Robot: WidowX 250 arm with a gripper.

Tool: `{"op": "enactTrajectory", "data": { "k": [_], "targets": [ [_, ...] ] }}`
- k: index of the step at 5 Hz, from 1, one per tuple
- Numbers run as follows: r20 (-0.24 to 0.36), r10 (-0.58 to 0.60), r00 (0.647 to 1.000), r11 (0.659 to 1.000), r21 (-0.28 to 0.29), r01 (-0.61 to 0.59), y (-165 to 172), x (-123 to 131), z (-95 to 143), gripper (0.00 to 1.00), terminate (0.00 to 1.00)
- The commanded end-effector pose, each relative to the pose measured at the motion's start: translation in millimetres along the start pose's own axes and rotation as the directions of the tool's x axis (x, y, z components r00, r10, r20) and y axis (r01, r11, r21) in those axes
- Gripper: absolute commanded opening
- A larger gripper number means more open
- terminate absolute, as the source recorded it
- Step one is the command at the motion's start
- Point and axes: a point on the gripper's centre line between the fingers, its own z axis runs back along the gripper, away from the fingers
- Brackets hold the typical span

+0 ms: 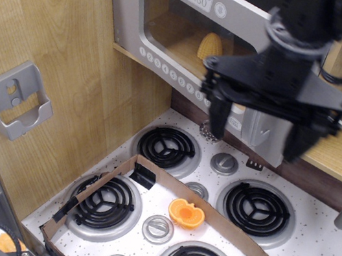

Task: Open microwave

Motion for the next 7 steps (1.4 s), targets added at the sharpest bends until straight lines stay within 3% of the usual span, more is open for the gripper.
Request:
{"op": "enactTrajectory", "data": {
  "k": [1,2,3,4,6,7],
  "targets": [
    [0.127,-0.258,0.958,0.951,-0.141,0.275,-61.9,34.4,22.3,1.00,0.00],
    [0.142,-0.466,0.873,0.865,-0.135,0.483,-88.5,47.2,23.8,1.00,0.00],
    [0.165,-0.591,0.790,0.784,-0.112,0.610,-103.7,57.0,18.5,1.00,0.00],
    [0.196,-0.645,0.739,0.735,-0.103,0.670,-106.1,62.7,14.6,1.00,0.00],
    [0.207,-0.706,0.677,0.678,-0.078,0.731,-79.6,84.4,-11.4,1.00,0.00],
    [0.194,-0.708,0.679,0.681,-0.063,0.729,-62.1,93.4,-21.2,1.00,0.00]
  ]
}}
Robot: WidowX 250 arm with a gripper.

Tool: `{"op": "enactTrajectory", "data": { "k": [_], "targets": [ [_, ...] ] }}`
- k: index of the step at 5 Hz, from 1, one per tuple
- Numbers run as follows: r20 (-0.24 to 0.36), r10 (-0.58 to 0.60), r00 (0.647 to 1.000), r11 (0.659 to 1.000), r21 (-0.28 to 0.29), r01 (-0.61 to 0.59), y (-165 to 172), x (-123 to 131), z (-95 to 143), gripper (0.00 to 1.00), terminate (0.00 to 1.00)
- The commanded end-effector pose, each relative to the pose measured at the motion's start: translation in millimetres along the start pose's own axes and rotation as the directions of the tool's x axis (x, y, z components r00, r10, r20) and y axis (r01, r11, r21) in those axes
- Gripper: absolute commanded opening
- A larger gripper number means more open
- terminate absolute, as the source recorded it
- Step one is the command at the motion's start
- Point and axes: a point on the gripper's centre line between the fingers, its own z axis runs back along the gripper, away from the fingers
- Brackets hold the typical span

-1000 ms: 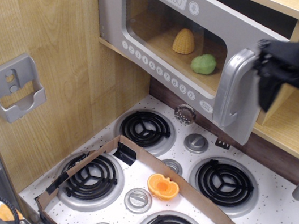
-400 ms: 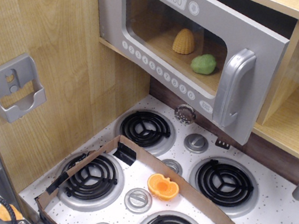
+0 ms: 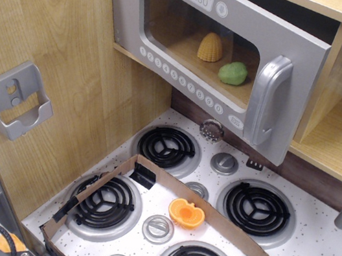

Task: Open microwave

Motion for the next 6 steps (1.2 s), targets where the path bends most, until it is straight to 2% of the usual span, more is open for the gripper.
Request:
{"op": "enactTrajectory", "data": {
  "k": [1,2,3,5,6],
  "targets": [
    [0.007,0.071,0.997,0.996,0.046,-0.071,19.8,-14.4,5.0,1.00,0.00],
    [-0.036,0.178,0.983,0.981,0.089,-0.175,17.8,-32.4,3.2,1.00,0.00],
    [-0.054,0.257,0.965,0.962,0.109,-0.250,17.1,-54.3,0.4,1.00,0.00],
    [-0.081,0.328,0.941,0.940,0.129,-0.316,34.7,-97.0,-1.5,1.00,0.00],
    [-0.110,0.368,0.923,0.927,0.125,-0.354,41.3,-123.2,-3.8,1.00,1.00]
  ]
}}
